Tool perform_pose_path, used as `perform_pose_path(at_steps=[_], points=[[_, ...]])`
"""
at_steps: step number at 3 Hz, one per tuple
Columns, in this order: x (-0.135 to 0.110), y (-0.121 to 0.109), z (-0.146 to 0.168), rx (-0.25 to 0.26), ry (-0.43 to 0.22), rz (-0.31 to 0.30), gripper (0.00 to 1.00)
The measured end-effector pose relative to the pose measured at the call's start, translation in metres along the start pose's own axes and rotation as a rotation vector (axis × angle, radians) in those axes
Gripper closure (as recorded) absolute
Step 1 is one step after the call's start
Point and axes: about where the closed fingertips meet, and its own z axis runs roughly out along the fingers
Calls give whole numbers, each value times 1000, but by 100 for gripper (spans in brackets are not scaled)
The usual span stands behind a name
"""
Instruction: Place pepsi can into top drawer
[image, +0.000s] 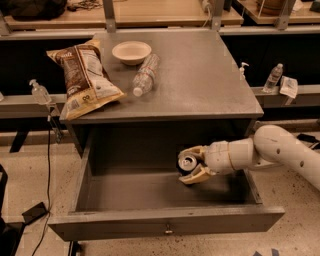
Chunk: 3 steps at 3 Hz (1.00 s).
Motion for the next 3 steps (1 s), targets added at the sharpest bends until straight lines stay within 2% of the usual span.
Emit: perform_pose_path(at_steps=[1,2,3], points=[[13,2,3,-18,-19,13,75],[10,1,1,-18,-19,13,43],[10,1,1,-18,-19,13,21]])
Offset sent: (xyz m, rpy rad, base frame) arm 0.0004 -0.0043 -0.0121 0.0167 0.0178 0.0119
